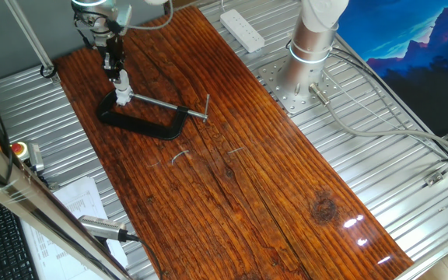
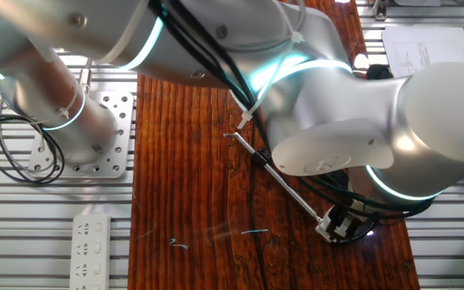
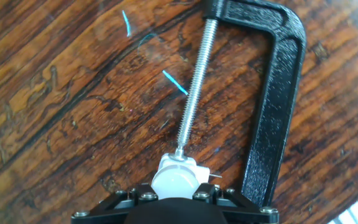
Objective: Take out the light bulb by rotating it
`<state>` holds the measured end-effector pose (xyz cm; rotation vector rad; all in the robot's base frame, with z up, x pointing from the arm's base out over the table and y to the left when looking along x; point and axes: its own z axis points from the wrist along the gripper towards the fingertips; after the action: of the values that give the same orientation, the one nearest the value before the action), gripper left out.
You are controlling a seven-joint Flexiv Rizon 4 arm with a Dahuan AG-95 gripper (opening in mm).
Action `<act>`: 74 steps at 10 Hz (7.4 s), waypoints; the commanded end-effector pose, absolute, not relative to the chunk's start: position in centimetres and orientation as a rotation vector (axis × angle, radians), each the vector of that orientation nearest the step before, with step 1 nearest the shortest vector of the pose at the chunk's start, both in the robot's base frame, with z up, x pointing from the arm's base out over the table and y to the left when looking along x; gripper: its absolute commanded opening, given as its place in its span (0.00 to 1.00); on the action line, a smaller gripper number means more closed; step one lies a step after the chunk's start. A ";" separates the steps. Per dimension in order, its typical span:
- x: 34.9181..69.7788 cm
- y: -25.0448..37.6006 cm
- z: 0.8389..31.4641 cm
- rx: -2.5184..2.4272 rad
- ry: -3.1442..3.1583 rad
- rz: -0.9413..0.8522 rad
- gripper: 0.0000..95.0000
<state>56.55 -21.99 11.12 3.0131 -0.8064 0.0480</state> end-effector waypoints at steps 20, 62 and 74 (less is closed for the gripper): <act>57.9 -21.6 11.7 3.081 -0.566 0.001 0.60; 58.0 -21.9 11.3 1.067 -2.946 0.058 0.20; 57.9 -21.9 11.3 1.590 -2.690 0.092 0.00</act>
<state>57.85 -21.88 11.31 1.5358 -2.7244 0.0838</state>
